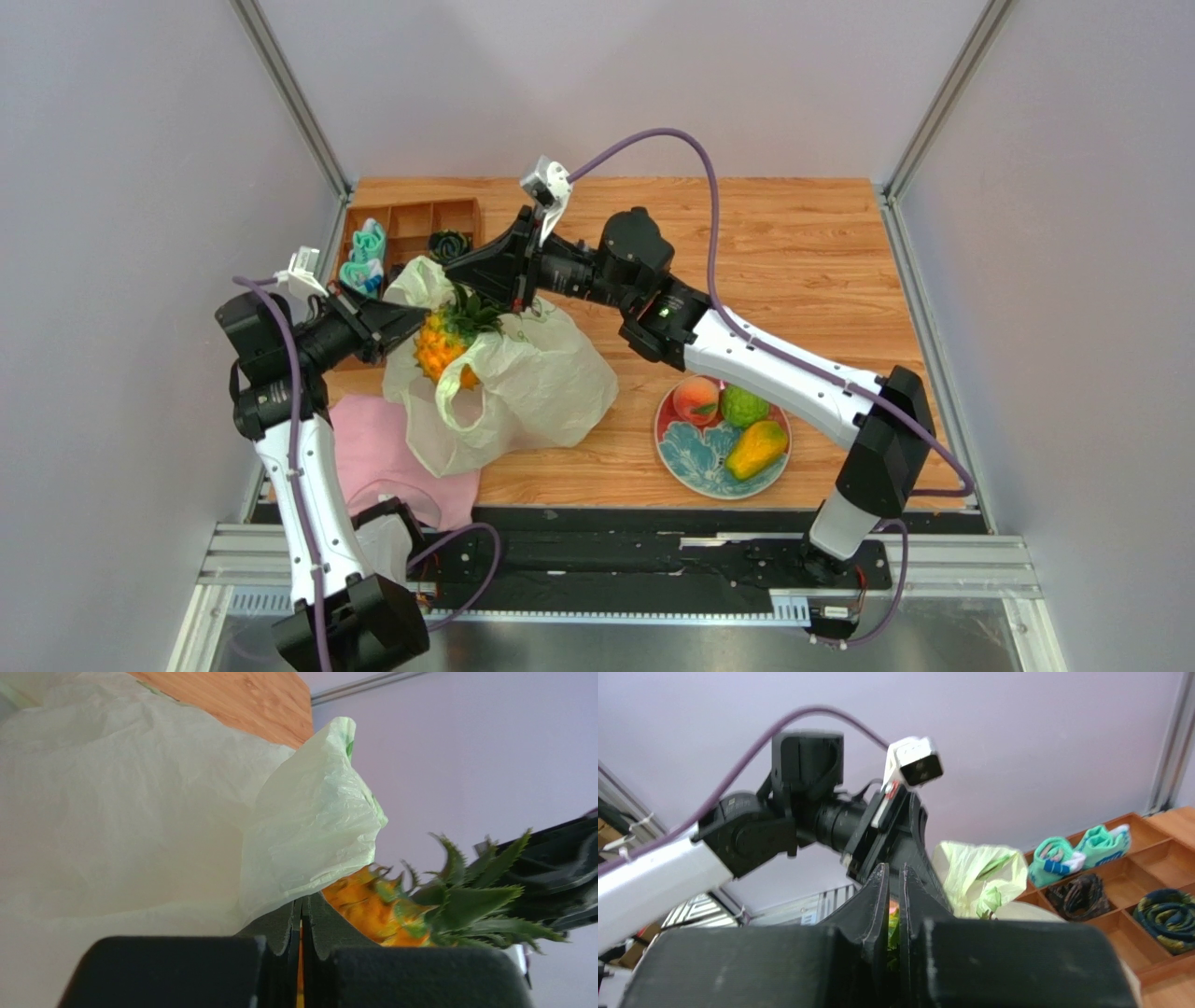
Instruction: Take the fake fruits out of the plastic bag
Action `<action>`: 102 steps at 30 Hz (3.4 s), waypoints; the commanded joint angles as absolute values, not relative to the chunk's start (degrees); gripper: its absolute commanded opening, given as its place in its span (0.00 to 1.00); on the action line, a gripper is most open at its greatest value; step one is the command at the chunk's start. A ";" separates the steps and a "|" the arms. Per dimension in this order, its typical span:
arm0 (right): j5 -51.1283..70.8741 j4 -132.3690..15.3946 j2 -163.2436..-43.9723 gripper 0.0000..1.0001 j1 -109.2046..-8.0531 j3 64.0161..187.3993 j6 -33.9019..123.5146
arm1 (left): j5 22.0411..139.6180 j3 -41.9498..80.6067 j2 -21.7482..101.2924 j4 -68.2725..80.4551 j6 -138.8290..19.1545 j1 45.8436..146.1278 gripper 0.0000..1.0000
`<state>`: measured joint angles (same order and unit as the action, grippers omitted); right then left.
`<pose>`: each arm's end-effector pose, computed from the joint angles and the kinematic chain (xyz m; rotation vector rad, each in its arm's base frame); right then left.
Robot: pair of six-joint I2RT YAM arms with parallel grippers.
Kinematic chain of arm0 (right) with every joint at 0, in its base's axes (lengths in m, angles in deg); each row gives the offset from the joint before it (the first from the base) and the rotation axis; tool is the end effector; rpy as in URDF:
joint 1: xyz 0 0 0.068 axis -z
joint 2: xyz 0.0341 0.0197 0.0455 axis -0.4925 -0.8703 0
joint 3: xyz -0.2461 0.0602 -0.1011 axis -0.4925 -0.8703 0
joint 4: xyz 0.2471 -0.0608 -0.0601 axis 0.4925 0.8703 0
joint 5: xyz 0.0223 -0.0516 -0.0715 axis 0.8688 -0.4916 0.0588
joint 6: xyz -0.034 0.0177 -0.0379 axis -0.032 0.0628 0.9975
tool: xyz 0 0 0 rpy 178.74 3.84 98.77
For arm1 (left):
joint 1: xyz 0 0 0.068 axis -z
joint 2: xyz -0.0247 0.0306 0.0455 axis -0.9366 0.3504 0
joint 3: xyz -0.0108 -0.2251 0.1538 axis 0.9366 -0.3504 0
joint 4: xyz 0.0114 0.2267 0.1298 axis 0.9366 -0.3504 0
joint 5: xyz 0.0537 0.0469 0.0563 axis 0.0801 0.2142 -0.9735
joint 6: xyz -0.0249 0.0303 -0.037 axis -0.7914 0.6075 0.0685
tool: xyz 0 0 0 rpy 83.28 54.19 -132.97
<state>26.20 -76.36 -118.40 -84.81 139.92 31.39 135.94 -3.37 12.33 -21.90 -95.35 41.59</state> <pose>0.2166 0.3383 0.4309 -0.8163 1.3043 1.3617 0.1637 0.0507 0.3388 -0.5347 1.8905 -1.3073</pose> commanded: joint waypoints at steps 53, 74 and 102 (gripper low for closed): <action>14.18 -121.31 -122.65 0.00 -89.18 133.75 108.92 | 135.07 1.82 19.30 -24.05 -85.52 41.98 0.00; 21.91 -115.72 -115.29 0.00 -87.24 130.78 106.12 | 133.57 2.71 18.95 -24.59 -86.83 46.72 0.00; 22.19 -108.28 -107.47 0.00 -93.75 88.07 103.39 | 126.53 3.33 30.45 -21.24 -91.50 50.59 0.00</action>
<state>23.55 -113.23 -100.06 -93.23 95.00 107.32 126.43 5.62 30.73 -24.28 -90.23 50.28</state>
